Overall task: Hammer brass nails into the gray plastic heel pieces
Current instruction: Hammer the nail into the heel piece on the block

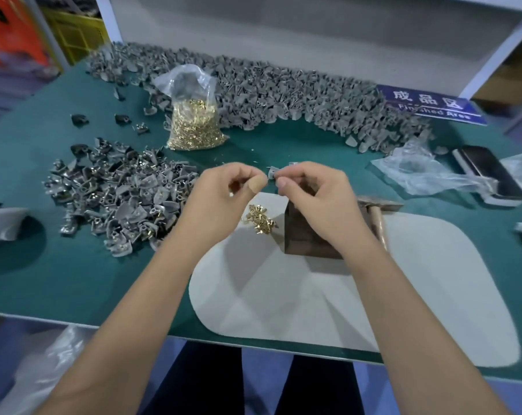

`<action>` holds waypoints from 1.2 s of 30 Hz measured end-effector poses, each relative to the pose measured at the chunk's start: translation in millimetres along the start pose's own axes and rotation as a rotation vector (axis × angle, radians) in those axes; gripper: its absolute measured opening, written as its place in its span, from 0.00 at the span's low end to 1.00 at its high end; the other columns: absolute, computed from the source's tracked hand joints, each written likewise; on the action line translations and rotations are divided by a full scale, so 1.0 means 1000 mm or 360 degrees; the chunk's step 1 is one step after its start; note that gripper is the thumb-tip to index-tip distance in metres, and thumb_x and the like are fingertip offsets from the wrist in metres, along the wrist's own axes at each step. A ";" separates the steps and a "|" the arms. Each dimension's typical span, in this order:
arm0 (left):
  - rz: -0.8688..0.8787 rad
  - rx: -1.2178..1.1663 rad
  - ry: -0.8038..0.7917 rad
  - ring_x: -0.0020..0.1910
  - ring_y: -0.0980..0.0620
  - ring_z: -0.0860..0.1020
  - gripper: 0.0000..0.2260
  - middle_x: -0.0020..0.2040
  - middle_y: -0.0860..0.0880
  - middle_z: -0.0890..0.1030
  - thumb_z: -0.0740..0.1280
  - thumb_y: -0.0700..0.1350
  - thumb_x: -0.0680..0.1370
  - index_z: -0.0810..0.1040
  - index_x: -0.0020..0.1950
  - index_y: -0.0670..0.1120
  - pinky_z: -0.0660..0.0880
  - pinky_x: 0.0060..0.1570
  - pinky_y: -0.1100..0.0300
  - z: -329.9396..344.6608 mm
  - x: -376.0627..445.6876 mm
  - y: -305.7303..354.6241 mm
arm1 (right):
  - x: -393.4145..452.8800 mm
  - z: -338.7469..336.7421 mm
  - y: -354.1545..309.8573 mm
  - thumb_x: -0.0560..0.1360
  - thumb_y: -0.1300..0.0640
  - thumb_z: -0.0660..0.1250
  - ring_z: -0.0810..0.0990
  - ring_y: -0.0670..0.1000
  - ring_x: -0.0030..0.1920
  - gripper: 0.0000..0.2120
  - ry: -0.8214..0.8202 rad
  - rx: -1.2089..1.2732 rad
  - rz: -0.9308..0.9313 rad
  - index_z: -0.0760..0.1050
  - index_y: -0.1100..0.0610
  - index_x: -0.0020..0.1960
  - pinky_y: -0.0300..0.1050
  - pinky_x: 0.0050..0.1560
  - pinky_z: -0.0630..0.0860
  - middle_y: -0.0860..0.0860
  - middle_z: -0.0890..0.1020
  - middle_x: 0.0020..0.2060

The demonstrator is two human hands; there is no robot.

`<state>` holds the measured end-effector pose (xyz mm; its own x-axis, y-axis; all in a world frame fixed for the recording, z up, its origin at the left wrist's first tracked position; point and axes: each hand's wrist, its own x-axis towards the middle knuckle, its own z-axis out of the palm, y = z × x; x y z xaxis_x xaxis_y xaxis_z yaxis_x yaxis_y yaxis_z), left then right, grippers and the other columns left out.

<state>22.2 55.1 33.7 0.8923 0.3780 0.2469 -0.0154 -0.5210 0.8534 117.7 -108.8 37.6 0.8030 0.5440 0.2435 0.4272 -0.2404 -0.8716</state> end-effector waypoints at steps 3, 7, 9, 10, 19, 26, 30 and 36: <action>0.0016 -0.0244 -0.0005 0.40 0.69 0.77 0.07 0.39 0.66 0.83 0.68 0.50 0.82 0.82 0.45 0.59 0.70 0.41 0.72 0.013 0.020 0.019 | 0.004 -0.014 -0.007 0.78 0.61 0.74 0.80 0.46 0.35 0.05 0.0059 0.0434 0.0030 0.84 0.54 0.53 0.40 0.32 0.77 0.50 0.86 0.39; 0.0031 -0.0370 -0.0096 0.40 0.65 0.78 0.07 0.40 0.62 0.84 0.68 0.53 0.82 0.84 0.45 0.58 0.74 0.42 0.68 0.028 0.038 0.027 | 0.011 -0.028 -0.004 0.77 0.64 0.73 0.81 0.48 0.36 0.08 0.0169 0.0376 -0.0096 0.83 0.54 0.53 0.43 0.31 0.79 0.52 0.84 0.38; 0.0006 -0.0397 -0.0137 0.37 0.65 0.76 0.08 0.36 0.62 0.82 0.68 0.54 0.81 0.84 0.45 0.57 0.72 0.40 0.68 0.034 0.044 0.025 | 0.013 -0.031 0.001 0.77 0.63 0.73 0.81 0.49 0.36 0.08 0.0191 0.0336 -0.0082 0.84 0.53 0.53 0.44 0.30 0.79 0.54 0.85 0.41; -0.0017 -0.0415 -0.0152 0.36 0.65 0.75 0.08 0.35 0.62 0.82 0.69 0.54 0.81 0.85 0.44 0.57 0.72 0.39 0.69 0.036 0.048 0.024 | 0.014 -0.033 0.004 0.77 0.63 0.73 0.81 0.49 0.36 0.07 0.0198 0.0329 -0.0066 0.85 0.53 0.53 0.44 0.30 0.78 0.54 0.85 0.41; 0.0067 0.0285 -0.0305 0.48 0.55 0.80 0.04 0.45 0.58 0.83 0.66 0.49 0.83 0.81 0.51 0.54 0.79 0.52 0.51 0.034 0.092 -0.013 | 0.035 -0.043 0.038 0.78 0.59 0.73 0.81 0.43 0.38 0.07 0.0151 -0.0027 0.0007 0.83 0.47 0.46 0.41 0.41 0.77 0.41 0.84 0.37; 0.0292 0.0857 -0.0449 0.63 0.49 0.70 0.15 0.59 0.52 0.79 0.66 0.44 0.81 0.77 0.68 0.49 0.69 0.66 0.47 0.043 0.093 -0.036 | 0.030 -0.036 0.048 0.77 0.55 0.71 0.83 0.43 0.45 0.05 0.0008 -0.0280 -0.0098 0.81 0.45 0.47 0.33 0.46 0.75 0.37 0.84 0.43; 0.0274 0.0949 -0.0460 0.68 0.50 0.67 0.20 0.64 0.52 0.77 0.65 0.45 0.79 0.74 0.72 0.52 0.67 0.69 0.48 0.044 0.091 -0.040 | 0.027 -0.038 0.048 0.77 0.55 0.70 0.83 0.44 0.44 0.06 0.0030 -0.0295 -0.0127 0.80 0.43 0.47 0.32 0.42 0.74 0.37 0.84 0.43; 0.0213 0.1051 -0.0311 0.68 0.48 0.68 0.18 0.64 0.52 0.78 0.67 0.47 0.81 0.75 0.71 0.53 0.66 0.66 0.48 0.044 0.090 -0.045 | 0.026 -0.038 0.047 0.77 0.56 0.71 0.83 0.45 0.44 0.06 0.0062 -0.0242 -0.0128 0.81 0.45 0.47 0.34 0.43 0.76 0.38 0.83 0.42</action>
<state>122.5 79.0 -2.9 0.9676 0.1661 0.1904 0.0914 -0.9327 0.3490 174.8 -136.5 18.8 0.7777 0.5358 0.3288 0.5465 -0.3178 -0.7748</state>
